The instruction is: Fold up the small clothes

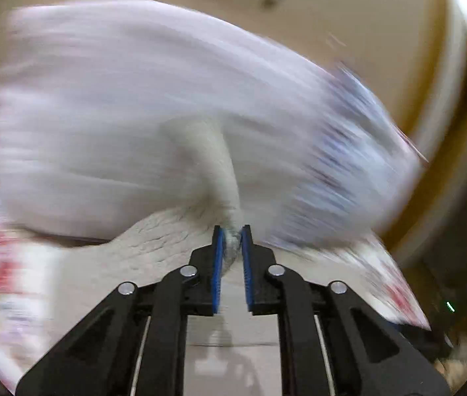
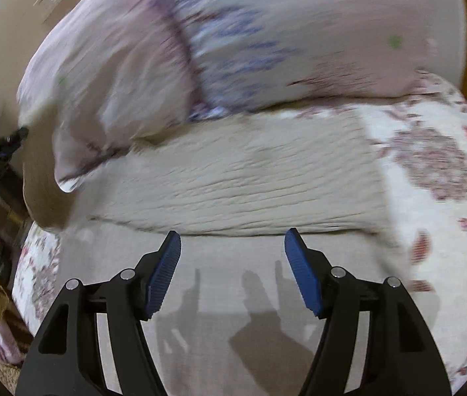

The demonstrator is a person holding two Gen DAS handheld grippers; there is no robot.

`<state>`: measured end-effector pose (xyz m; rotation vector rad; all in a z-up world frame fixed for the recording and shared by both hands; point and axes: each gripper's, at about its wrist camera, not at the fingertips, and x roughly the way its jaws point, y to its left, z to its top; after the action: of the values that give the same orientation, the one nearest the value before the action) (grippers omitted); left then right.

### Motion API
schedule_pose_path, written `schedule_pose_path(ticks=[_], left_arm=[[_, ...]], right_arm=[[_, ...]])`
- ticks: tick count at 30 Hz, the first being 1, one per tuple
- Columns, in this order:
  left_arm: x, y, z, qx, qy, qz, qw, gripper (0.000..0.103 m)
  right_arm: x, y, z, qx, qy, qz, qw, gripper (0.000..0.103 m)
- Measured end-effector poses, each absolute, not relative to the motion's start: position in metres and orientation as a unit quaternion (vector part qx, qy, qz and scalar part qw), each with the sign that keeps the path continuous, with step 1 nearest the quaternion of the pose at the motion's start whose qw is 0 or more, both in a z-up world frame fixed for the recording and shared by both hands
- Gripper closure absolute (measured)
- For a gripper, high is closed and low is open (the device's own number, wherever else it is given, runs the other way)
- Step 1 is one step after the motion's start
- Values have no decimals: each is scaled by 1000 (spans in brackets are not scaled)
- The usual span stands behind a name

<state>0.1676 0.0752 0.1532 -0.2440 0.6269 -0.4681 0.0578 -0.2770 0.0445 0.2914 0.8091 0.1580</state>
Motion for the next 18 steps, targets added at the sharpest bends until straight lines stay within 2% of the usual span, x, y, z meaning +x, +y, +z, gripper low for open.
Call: schedule_pose_path(ticks=[1, 2, 4, 6, 7, 8, 11, 13, 15, 16, 18], left_arm=[[168, 46, 145, -106, 322, -249, 907, 73], [165, 11, 130, -79, 356, -270, 891, 67], [144, -11, 105, -42, 389, -267, 880, 67], [117, 12, 95, -39, 391, -230, 891, 55], [107, 28, 92, -43, 391, -208, 896, 38], [89, 54, 86, -54, 394, -173, 901, 30], [57, 114, 64, -84, 445, -101, 886, 29], [35, 144, 47, -118, 478, -66, 868, 30], [9, 167, 29, -175, 508, -53, 842, 31], [1, 172, 20, -197, 518, -54, 830, 35], [-20, 164, 16, -217, 515, -73, 826, 38]], right_arm=[[54, -290, 43, 146, 391, 62, 906, 35], [49, -303, 41, 153, 393, 50, 905, 35], [35, -326, 39, 172, 394, 31, 903, 34], [20, -348, 39, 188, 392, 20, 901, 32], [10, -360, 38, 195, 394, 13, 898, 32], [2, -369, 35, 203, 399, 12, 894, 32], [-22, -391, 18, 238, 431, 29, 870, 35], [-36, -395, 0, 254, 461, 42, 849, 50], [-47, -398, -14, 270, 485, 54, 830, 60], [-54, -398, -24, 289, 498, 67, 815, 69], [-69, -395, -36, 332, 508, 98, 789, 76]])
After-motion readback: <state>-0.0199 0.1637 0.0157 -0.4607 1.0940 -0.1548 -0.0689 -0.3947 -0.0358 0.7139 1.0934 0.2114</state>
